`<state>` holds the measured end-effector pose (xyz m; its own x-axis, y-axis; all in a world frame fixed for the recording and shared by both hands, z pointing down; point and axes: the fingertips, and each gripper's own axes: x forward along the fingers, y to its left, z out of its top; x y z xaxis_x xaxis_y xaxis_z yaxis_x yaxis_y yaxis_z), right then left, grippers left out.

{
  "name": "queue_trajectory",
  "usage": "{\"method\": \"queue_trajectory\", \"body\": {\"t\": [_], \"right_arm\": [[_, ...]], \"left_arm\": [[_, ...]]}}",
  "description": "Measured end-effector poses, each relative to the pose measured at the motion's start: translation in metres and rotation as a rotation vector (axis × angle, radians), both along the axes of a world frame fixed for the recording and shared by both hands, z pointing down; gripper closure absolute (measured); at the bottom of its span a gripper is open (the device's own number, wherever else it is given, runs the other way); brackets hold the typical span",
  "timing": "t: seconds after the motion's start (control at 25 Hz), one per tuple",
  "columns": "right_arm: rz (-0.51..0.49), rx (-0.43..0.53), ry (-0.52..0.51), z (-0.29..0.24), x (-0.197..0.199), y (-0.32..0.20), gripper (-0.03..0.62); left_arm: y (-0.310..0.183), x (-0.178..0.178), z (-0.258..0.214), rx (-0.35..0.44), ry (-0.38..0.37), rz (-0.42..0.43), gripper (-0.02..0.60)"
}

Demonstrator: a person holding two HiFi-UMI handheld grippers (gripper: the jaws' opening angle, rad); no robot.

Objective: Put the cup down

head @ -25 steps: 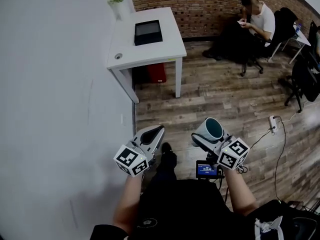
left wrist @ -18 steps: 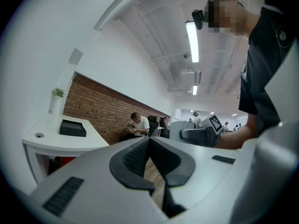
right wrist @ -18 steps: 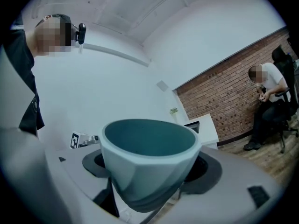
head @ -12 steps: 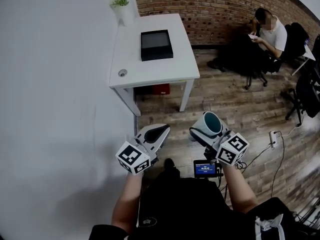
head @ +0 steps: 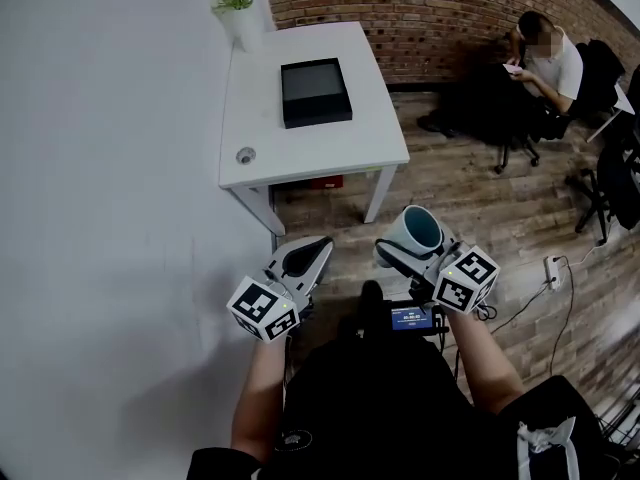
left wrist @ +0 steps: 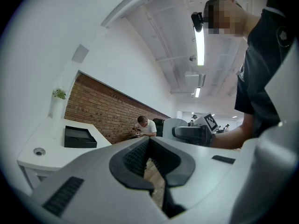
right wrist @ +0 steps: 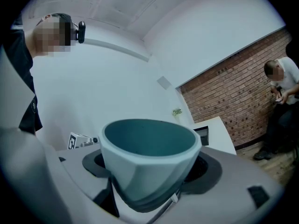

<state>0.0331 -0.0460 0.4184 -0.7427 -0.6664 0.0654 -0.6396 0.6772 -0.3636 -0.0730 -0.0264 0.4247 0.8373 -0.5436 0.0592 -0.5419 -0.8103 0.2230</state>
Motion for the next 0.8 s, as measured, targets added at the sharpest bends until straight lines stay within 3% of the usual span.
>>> {"method": "queue_trajectory", "body": {"t": [0.44,0.8], "right_arm": [[-0.047,-0.013,-0.031,0.023,-0.006,-0.09,0.189],[-0.078,-0.037,-0.058,0.027,0.015,-0.201,0.189]], "left_arm": [[-0.08,0.005,0.023,-0.024,-0.032,-0.009,0.574],[-0.192,0.022,0.013,-0.029,-0.008,-0.064,0.574]]}}
